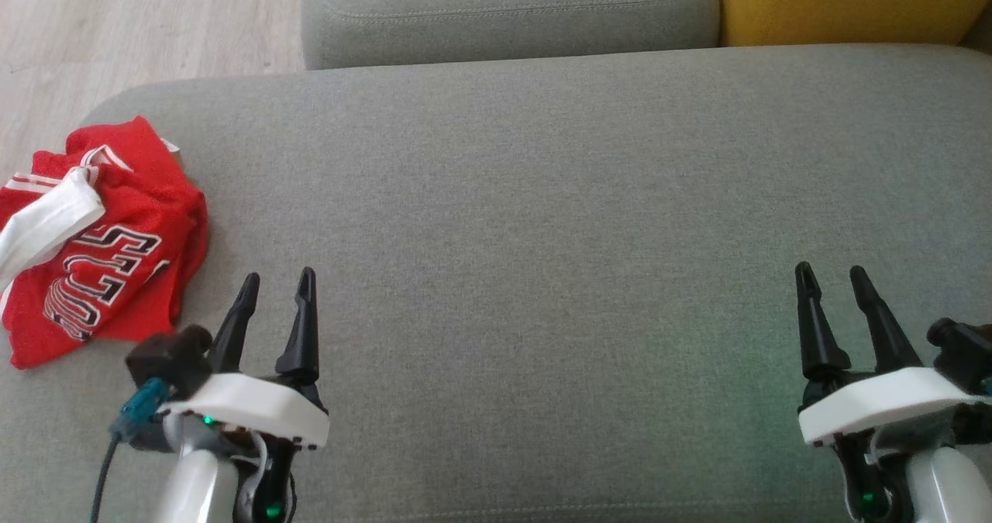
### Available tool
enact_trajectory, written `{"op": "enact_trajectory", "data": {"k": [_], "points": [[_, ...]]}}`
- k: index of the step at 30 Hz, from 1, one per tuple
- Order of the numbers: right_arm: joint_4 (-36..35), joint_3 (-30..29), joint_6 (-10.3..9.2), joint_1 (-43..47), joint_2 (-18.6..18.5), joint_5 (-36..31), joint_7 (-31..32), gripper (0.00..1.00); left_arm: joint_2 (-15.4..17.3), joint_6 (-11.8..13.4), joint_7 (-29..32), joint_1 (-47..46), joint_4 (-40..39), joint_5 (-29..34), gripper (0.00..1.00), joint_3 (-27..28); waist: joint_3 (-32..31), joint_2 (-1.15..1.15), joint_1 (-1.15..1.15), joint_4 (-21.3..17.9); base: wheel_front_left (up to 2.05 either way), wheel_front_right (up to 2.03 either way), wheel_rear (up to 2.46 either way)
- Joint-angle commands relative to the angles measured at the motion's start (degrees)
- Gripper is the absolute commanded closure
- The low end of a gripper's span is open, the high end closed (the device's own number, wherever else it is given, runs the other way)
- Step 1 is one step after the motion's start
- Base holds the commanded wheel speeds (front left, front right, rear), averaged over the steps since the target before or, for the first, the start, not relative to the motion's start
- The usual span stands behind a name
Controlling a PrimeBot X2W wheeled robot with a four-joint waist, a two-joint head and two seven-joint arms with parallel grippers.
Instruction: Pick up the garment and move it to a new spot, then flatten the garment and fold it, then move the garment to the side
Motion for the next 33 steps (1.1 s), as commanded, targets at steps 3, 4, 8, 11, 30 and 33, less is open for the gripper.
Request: {"op": "enact_trajectory", "data": {"k": [3, 4, 8, 11, 30, 33], "points": [[-2.7, 0.9, -0.04, -1.0, -0.4, -2.7, -0.9, 0.00, 1.1, 0.5, -1.3, -2.9, -1.6, 2.9, 0.00, 0.9, 0.1, 0.00, 0.00, 0.1, 0.00, 0.00, 0.00], [-2.7, 0.9, -0.04, -0.9, -0.3, -3.3, -1.0, 0.00, 1.1, 0.6, -1.5, -2.9, -1.5, 3.6, 0.00, 0.8, 0.1, 0.00, 0.00, 0.2, 0.00, 0.00, 0.00], [-3.1, 1.0, -0.04, -0.7, -0.2, -5.7, -1.3, 0.00, 1.0, 0.9, -2.1, -2.9, -1.4, 6.2, 0.00, 0.6, 0.2, 0.00, 0.00, 0.4, 0.00, 0.00, 0.00], [-3.3, 0.8, -0.04, -0.6, 0.0, -7.4, -1.5, 0.00, 0.9, 1.1, -2.6, -2.8, -1.2, 8.0, 0.00, 0.6, 0.1, 0.00, 0.00, 0.5, 0.00, 0.00, 0.00], [-3.3, -0.9, -0.04, 0.4, 1.8, -11.7, -2.4, 0.00, -0.2, 1.6, -4.7, -2.1, -0.1, 14.5, 0.00, 1.5, 0.4, 0.00, 0.00, 0.8, 0.00, 0.00, 0.00], [-3.3, -0.9, -0.04, 0.5, 2.0, -11.6, -2.6, 0.00, -0.3, 1.6, -4.7, -2.1, 0.2, 14.4, 0.00, 1.7, 0.4, 0.00, 0.00, 0.8, 0.00, 0.00, 0.00]]}}
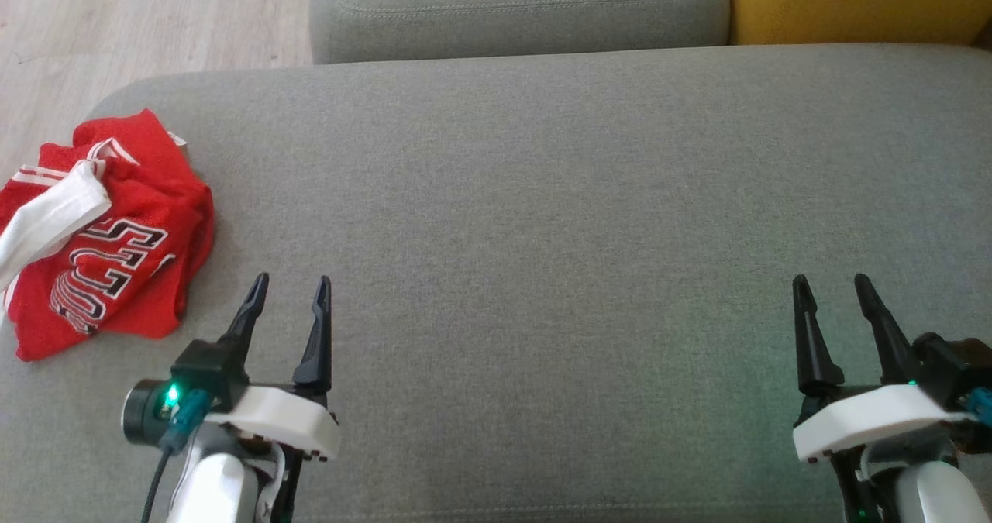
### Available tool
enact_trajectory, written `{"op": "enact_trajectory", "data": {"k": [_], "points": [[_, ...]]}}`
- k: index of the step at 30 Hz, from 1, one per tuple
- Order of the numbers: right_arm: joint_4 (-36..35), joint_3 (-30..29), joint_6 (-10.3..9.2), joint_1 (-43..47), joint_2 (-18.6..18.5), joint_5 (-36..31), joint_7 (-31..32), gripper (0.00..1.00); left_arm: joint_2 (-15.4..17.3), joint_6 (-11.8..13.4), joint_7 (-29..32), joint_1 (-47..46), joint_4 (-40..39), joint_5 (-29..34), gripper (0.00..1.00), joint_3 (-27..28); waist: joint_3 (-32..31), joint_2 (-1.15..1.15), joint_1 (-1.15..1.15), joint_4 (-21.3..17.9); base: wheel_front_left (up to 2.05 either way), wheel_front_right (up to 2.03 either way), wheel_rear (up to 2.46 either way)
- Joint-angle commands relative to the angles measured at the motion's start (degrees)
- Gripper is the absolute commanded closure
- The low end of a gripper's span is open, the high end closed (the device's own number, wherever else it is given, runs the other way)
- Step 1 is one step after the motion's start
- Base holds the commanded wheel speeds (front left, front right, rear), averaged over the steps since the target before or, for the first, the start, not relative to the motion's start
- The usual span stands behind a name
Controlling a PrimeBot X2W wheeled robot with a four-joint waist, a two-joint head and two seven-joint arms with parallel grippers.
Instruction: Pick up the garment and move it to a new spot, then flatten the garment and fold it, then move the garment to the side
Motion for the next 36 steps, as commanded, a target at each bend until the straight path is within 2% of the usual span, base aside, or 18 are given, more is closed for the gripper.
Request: {"op": "enact_trajectory", "data": {"k": [1, 8, 12, 18, 29, 36], "points": [[-1.8, 1.0, -0.04, -1.3, -0.1, 0.2, -0.6, 0.00, 0.2, 0.0, -0.7, -2.1, -1.5, 0.0, 0.00, 2.4, 0.0, 0.00, 0.00, 0.0, 0.00, 0.00, 0.00], [-2.0, 1.0, -0.04, -1.3, 0.0, -0.1, -0.8, 0.00, 0.0, 0.0, -0.7, -2.4, -1.1, 0.2, 0.00, 2.7, 0.2, 0.00, 0.00, 0.4, 0.00, 0.00, 0.00], [-2.9, 1.5, -0.04, -1.4, -0.2, -0.4, -0.8, 0.00, -0.1, 0.1, -0.7, -3.1, -0.9, 0.4, 0.00, 3.0, 0.3, 0.00, 0.00, 2.0, 0.00, 0.00, 0.00], [-4.9, 3.7, -0.04, -2.0, -1.0, -0.6, -0.3, 0.00, -0.1, 0.3, -0.7, -3.9, -0.7, 0.4, 0.00, 3.9, 0.5, 0.00, 0.00, 6.3, 0.00, 0.00, 0.00], [-9.2, 7.1, -0.04, -1.7, -1.3, -0.5, 1.2, 0.00, 0.0, 1.0, -0.7, -3.8, -1.8, 0.0, 0.00, 6.7, 1.2, 0.00, 0.00, 16.7, 0.00, 0.00, 0.00], [-10.2, 7.7, -0.04, -1.6, -1.2, -0.6, 1.6, 0.00, 0.0, 1.1, -0.7, -2.1, -2.6, -0.3, 0.00, 8.9, 1.3, 0.00, 0.00, 20.3, 0.00, 0.00, 0.00]]}}
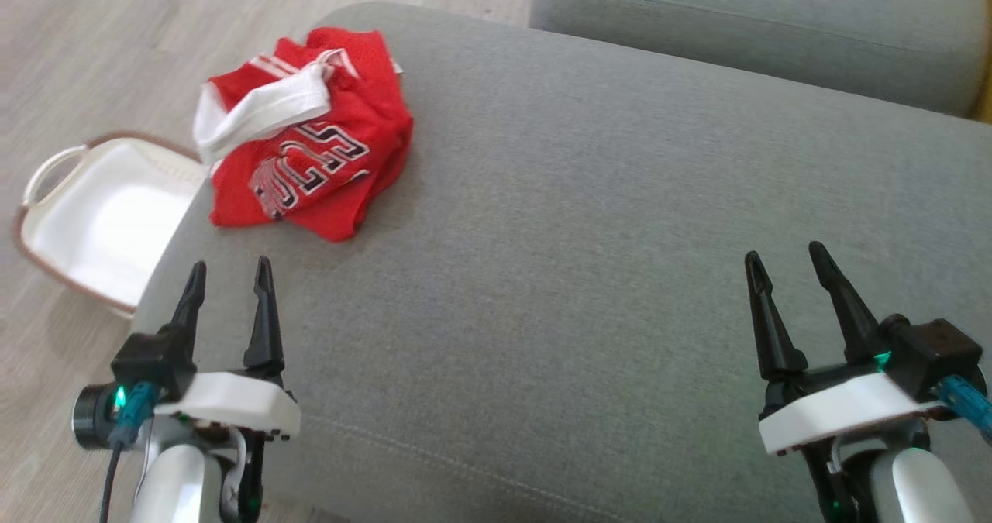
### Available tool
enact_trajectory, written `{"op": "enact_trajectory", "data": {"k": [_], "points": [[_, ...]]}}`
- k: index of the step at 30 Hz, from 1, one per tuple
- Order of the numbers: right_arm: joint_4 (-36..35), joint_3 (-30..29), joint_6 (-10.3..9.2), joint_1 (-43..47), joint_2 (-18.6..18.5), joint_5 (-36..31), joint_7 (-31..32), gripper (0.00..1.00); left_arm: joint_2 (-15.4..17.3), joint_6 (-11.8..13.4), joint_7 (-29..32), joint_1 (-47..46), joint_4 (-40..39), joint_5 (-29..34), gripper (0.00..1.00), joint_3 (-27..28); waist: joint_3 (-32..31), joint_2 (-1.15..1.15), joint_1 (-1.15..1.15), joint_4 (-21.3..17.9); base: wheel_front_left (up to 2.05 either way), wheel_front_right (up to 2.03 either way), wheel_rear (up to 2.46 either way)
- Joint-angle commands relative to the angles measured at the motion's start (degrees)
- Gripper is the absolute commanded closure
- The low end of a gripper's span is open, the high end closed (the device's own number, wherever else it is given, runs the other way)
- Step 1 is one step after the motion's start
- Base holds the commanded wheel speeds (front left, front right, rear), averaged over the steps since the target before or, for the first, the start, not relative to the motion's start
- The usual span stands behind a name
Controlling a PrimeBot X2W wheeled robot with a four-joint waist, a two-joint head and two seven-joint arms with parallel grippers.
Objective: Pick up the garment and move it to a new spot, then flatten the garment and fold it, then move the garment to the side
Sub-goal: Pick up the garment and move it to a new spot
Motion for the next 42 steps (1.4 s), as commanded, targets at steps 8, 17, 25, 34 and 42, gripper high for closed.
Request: {"op": "enact_trajectory", "data": {"k": [8, 17, 25, 34, 42], "points": [[-2.7, 1.4, -0.04, -1.9, -0.9, 0.0, 0.5, 0.00, 0.5, 0.0, -0.7, -0.8, -3.0, 0.2, 0.00, 3.2, 0.4, 0.00, 0.00, 1.6, 0.00, 0.00, 0.00], [-5.1, 1.6, -0.04, -3.4, -2.5, 0.0, 2.6, 0.00, 1.2, -0.6, -0.7, -7.4, -2.1, 1.0, 0.00, 3.7, 6.1, 0.00, 0.00, -0.4, 0.00, 0.00, 0.00], [-8.5, 0.9, -0.04, -5.4, -5.3, -0.1, 5.7, 0.00, 5.7, -3.5, 8.7, -24.0, 6.5, 0.9, 0.00, 2.7, 14.0, 0.00, 0.00, -3.2, 0.00, 0.00, 0.00], [-10.9, 0.7, -0.04, -7.8, -7.5, 0.5, 7.5, 0.00, 13.0, -6.0, 22.1, -40.5, 20.2, -0.2, 0.00, 2.8, 19.7, 0.00, 0.00, -5.8, 0.00, 0.00, 0.00], [-11.5, 0.5, -0.04, -8.3, -7.8, 0.8, 8.1, 0.00, 16.3, -7.4, 33.0, -46.6, 31.1, -1.1, 0.00, 0.4, 21.7, 0.00, 0.00, -6.8, 0.00, 0.00, 0.00]]}}
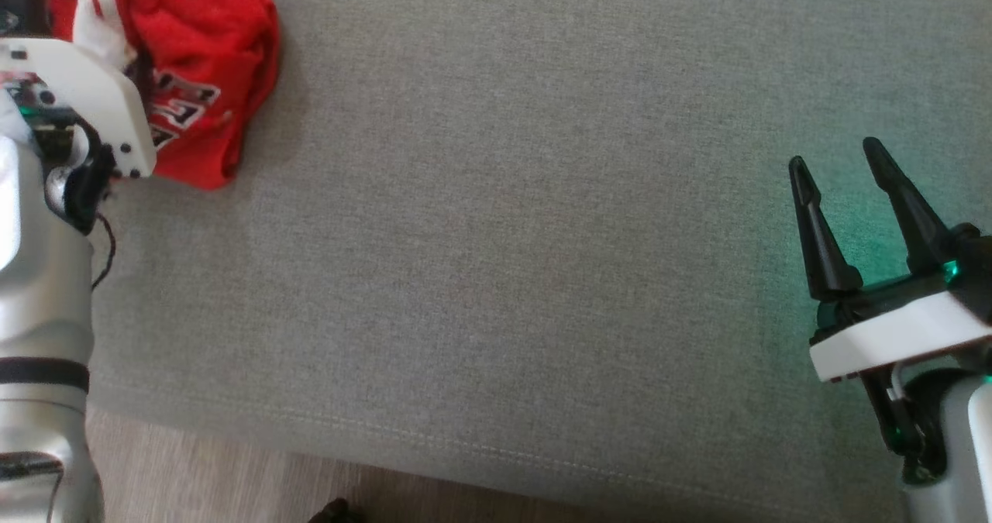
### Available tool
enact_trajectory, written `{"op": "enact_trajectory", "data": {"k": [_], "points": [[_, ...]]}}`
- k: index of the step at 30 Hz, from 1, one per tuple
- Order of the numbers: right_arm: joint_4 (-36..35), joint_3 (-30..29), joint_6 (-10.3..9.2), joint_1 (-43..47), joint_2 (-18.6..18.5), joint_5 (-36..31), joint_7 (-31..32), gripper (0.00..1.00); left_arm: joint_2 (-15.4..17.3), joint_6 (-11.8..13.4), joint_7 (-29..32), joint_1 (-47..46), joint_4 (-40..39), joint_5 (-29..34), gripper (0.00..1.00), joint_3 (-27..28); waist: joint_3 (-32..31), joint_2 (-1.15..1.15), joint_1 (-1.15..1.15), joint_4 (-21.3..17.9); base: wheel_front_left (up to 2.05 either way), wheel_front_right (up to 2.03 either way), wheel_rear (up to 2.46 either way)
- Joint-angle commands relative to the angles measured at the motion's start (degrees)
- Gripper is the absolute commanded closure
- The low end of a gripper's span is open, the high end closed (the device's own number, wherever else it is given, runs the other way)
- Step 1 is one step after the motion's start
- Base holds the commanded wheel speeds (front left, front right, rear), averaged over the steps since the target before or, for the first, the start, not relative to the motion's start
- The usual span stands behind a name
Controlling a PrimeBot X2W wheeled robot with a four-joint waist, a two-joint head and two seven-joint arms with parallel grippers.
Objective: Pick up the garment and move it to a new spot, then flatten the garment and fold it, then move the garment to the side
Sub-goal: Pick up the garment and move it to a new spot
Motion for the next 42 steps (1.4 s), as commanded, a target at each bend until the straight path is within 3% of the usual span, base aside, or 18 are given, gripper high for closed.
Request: {"op": "enact_trajectory", "data": {"k": [1, 2, 15, 21, 30, 35, 42], "points": [[-2.3, 1.1, -0.04, -1.3, -0.7, 0.3, 0.1, 0.00, 3.9, -0.1, 0.7, -2.5, -0.9, -0.8, 0.58, 0.9, 0.2, 0.00, -0.01, -0.1, 0.00, 0.00, 0.00], [-2.4, 1.0, -0.04, -1.4, -0.7, 0.4, 0.1, 0.00, 4.1, -0.1, 0.2, -2.9, -0.8, -0.7, 1.00, 0.6, 0.3, 0.00, -0.01, -0.2, 0.00, 0.00, 0.00], [-1.6, 0.0, -0.04, -1.8, 1.8, 0.4, -2.1, 0.00, 3.7, 5.3, -20.2, -2.5, -7.6, -2.1, 1.00, 3.4, -5.8, 0.00, -0.01, -0.7, 0.00, 0.00, 0.00], [-0.6, -0.1, -0.04, -0.9, 3.6, 0.6, -3.5, 0.00, 2.5, 6.2, -24.4, 1.1, -14.4, -3.3, 1.00, 4.2, -10.5, 0.00, -0.01, -1.7, 0.00, 0.00, 0.00], [0.6, 0.9, -0.04, 2.5, 6.4, 0.9, -4.7, 0.00, -1.5, 7.8, -22.7, 14.2, -34.5, -3.6, 1.00, 1.5, -17.3, 0.00, -0.01, -6.3, 0.00, 0.00, 0.00], [0.6, 0.9, -0.04, 3.9, 7.2, 1.1, -4.8, 0.00, -5.1, 7.6, -20.3, 21.7, -44.8, -3.2, 1.00, -3.6, -18.1, 0.00, -0.01, -10.9, 0.00, 0.00, 0.00], [0.5, 1.0, -0.04, 3.8, 7.9, 1.6, -4.8, 0.00, -10.9, 6.2, -19.6, 25.3, -47.7, -3.3, 1.00, -13.0, -16.4, 0.00, -0.01, -19.9, 0.00, 0.00, 0.00]]}}
